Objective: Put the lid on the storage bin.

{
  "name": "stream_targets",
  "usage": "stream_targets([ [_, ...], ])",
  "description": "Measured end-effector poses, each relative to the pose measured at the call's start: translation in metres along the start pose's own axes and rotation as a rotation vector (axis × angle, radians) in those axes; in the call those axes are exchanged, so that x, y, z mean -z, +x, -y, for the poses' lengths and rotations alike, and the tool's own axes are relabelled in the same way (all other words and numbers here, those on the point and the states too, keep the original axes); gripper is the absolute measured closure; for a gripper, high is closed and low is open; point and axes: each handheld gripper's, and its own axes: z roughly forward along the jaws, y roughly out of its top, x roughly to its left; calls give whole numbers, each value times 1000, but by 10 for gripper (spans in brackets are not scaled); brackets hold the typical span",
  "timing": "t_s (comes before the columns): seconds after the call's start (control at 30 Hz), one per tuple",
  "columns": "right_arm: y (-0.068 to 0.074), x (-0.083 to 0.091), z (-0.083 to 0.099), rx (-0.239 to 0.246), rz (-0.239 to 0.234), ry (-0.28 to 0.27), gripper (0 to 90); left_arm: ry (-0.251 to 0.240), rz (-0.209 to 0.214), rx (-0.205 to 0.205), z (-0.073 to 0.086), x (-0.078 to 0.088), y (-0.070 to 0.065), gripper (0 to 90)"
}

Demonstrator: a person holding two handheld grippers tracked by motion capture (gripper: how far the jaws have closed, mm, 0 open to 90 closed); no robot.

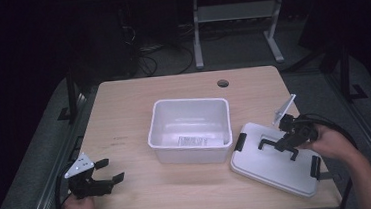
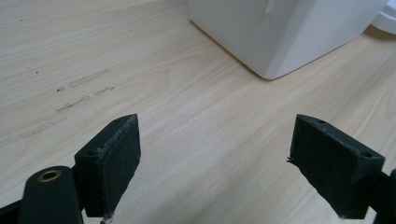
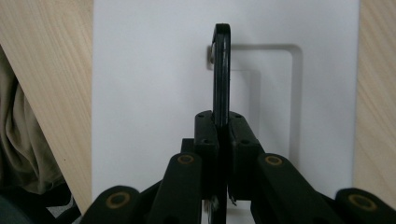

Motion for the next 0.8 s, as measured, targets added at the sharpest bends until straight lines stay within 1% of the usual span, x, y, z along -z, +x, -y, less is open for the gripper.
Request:
stream_targets([
  [0.47, 4, 25, -4, 10, 30, -4, 841, -2, -1, 3, 0, 1, 0, 156],
  [0.8, 6, 41, -4, 11, 42, -15, 842, -1, -1, 2, 0, 1, 0, 155],
])
